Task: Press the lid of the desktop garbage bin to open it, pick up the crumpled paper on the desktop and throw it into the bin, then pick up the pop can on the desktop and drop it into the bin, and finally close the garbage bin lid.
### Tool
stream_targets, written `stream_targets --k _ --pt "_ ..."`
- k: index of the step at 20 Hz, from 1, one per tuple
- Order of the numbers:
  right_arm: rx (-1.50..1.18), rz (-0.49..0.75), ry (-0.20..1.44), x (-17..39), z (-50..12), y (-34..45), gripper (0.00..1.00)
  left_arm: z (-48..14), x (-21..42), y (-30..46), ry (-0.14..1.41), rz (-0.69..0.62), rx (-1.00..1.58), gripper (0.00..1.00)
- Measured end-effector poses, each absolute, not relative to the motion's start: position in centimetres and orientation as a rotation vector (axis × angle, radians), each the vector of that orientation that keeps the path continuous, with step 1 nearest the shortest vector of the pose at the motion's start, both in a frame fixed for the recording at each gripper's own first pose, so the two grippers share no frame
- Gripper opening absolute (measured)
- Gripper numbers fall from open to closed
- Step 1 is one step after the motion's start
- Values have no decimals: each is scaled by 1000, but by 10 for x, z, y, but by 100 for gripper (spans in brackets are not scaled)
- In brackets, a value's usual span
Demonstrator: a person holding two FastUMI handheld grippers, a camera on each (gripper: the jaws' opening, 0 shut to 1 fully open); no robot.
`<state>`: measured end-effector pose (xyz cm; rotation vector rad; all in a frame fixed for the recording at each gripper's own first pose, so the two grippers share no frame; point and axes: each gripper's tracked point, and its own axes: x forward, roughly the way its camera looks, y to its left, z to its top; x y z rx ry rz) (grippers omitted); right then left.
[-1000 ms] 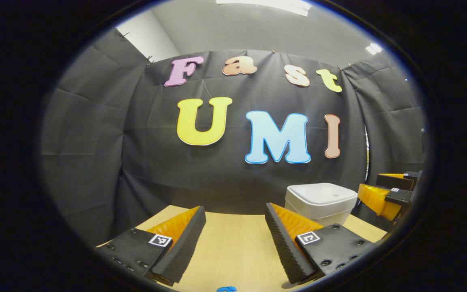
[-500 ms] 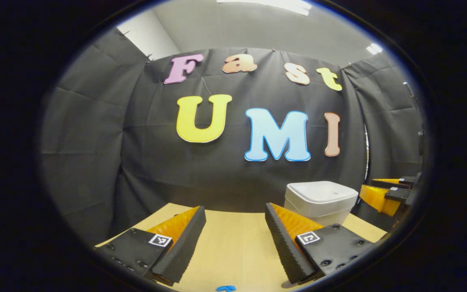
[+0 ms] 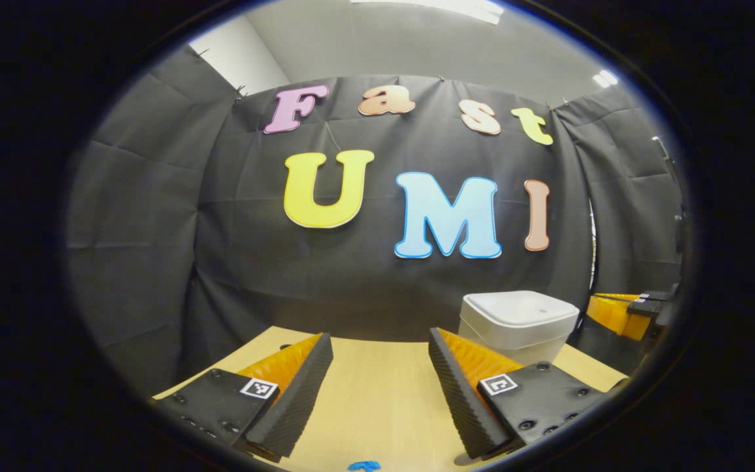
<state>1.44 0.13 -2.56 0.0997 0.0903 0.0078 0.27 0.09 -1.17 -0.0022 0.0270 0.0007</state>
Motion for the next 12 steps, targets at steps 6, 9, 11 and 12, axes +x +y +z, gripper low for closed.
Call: stream_targets --k 6,9,11,12 --pt "102 18 116 18 -35 -2 1 -12 3 1 26 2 -1 95" --pt "58 35 88 27 -28 -2 1 -13 3 1 27 4 -3 95" --pt "29 31 86 37 -28 -4 1 -14 5 2 29 7 -3 95" --pt "21 29 86 42 -30 -4 1 -14 5 3 28 9 -2 95"
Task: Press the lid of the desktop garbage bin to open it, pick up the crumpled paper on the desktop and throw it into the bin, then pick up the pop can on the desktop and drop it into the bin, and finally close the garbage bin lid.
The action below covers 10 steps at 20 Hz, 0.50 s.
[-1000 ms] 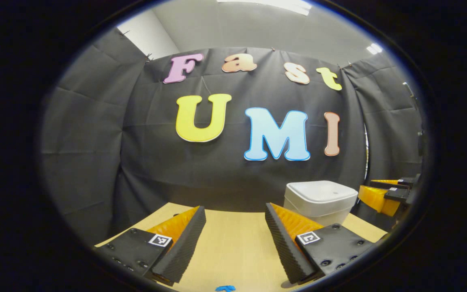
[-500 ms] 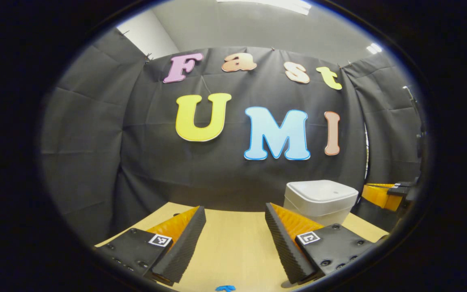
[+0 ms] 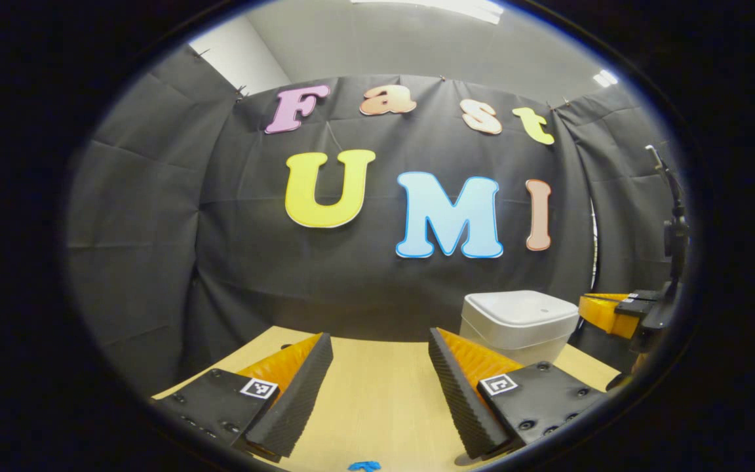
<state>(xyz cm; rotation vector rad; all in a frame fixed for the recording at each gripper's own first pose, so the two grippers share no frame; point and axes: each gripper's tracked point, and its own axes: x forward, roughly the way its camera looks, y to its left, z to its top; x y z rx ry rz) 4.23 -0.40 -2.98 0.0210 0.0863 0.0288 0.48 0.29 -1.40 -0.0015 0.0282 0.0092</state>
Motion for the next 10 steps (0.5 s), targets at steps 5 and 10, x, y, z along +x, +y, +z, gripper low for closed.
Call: stream_targets --k 5,10 --pt "22 5 88 74 -30 -14 1 -15 8 7 32 23 8 96" --pt "47 4 144 101 -47 -21 1 -16 11 6 38 26 14 96"
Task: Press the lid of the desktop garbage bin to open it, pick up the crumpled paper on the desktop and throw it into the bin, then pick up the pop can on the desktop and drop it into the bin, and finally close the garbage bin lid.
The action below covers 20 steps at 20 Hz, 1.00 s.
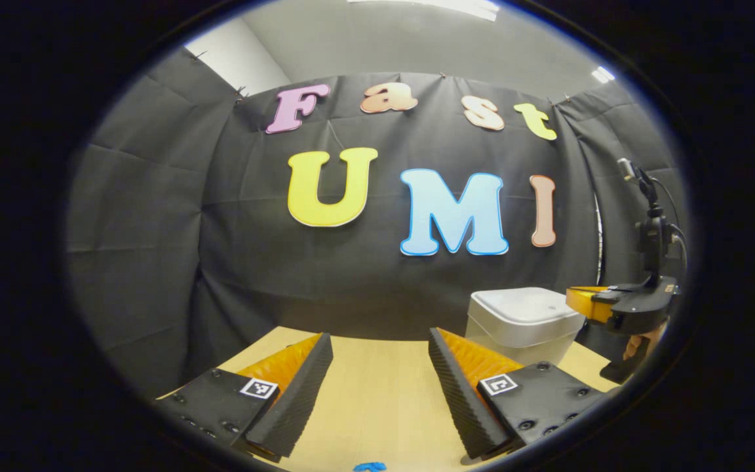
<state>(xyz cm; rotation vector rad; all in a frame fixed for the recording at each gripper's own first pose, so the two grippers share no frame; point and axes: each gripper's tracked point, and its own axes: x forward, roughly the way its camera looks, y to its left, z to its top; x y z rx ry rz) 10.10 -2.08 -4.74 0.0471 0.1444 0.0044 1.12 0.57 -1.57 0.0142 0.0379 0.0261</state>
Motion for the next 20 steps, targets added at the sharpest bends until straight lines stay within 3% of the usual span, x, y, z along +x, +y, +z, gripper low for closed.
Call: stream_targets --k 13,20 --pt "132 45 228 108 -68 -20 2 -23 16 9 55 45 -14 96" --pt "125 45 120 110 -32 -25 1 -19 7 0 53 50 0 95"
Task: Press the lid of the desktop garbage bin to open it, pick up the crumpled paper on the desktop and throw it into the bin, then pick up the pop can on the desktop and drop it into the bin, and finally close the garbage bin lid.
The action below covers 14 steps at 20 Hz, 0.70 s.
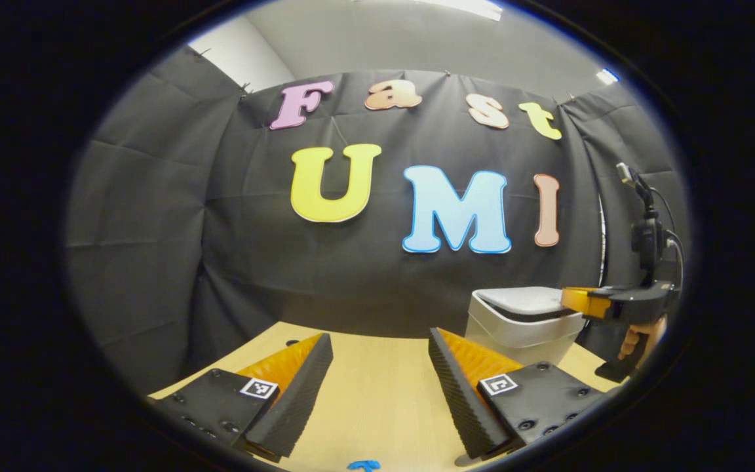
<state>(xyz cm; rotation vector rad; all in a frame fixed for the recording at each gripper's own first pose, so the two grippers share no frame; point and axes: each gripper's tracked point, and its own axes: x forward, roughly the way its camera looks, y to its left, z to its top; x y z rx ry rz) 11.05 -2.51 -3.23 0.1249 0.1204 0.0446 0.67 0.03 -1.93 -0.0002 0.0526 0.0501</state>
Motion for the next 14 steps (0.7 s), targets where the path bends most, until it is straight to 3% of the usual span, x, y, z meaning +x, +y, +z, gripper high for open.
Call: stream_targets --k 14 --pt "83 95 -6 74 17 -42 1 -20 -24 -8 37 115 21 97"
